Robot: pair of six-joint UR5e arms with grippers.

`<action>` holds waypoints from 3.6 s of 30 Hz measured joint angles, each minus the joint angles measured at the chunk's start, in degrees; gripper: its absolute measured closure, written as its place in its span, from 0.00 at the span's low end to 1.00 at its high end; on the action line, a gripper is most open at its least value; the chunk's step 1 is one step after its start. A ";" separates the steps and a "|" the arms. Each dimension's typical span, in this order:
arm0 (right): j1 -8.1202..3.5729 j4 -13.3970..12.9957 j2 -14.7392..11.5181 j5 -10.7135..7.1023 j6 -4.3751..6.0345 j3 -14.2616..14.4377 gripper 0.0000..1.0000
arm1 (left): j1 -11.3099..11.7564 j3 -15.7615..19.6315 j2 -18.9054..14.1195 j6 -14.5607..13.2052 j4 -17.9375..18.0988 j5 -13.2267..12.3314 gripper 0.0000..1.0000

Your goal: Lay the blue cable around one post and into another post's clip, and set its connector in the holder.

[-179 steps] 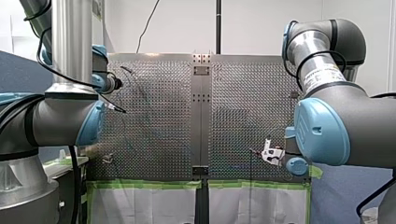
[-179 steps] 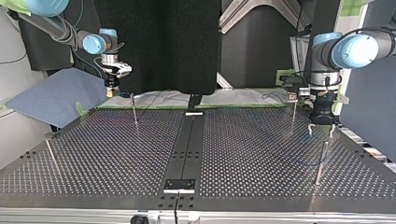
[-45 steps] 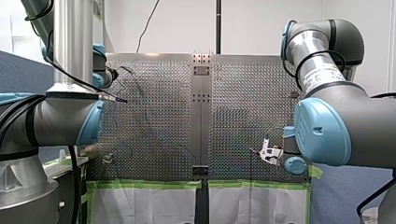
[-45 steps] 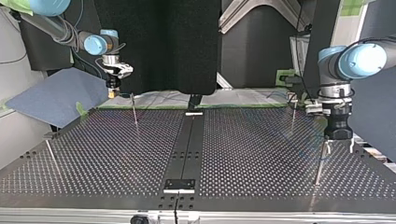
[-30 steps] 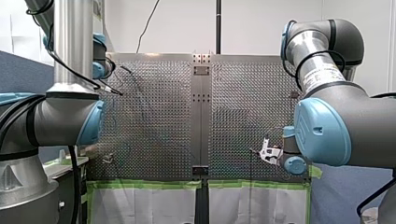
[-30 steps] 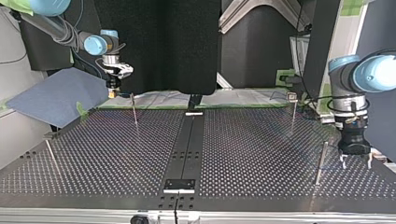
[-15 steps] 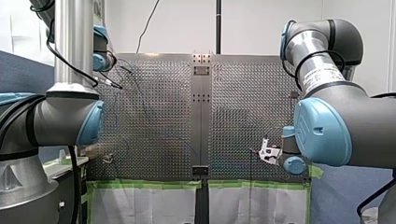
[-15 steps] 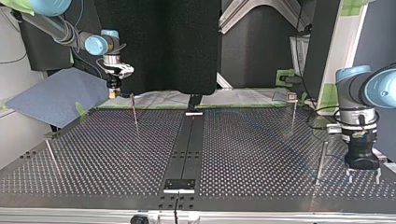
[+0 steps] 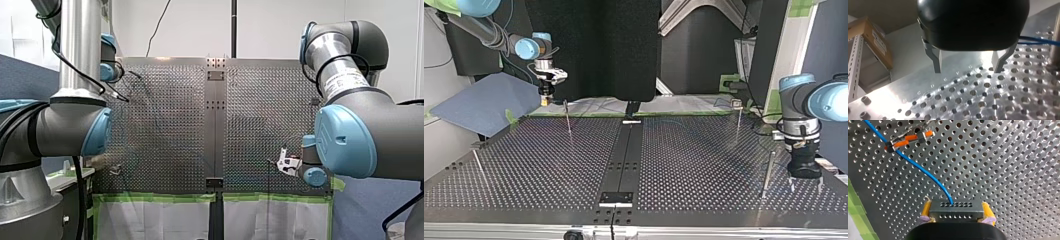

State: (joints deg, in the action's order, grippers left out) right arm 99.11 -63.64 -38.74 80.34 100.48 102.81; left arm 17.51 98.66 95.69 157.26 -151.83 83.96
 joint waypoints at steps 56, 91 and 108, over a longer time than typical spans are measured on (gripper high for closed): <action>0.77 0.67 -0.02 0.00 -0.18 -0.08 0.75 | -4.13 9.09 0.10 9.21 2.71 -4.16 0.00; 1.25 1.14 -0.06 0.00 -0.35 -0.22 0.75 | -5.06 16.32 -3.67 25.05 13.23 -6.59 0.00; 1.36 1.14 -0.07 0.00 -0.36 -0.22 0.75 | -5.77 22.91 -8.42 33.44 19.44 -6.34 0.00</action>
State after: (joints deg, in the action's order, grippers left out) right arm 100.48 -62.51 -38.81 80.34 100.12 102.59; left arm 11.74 121.57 87.28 190.70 -132.39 77.62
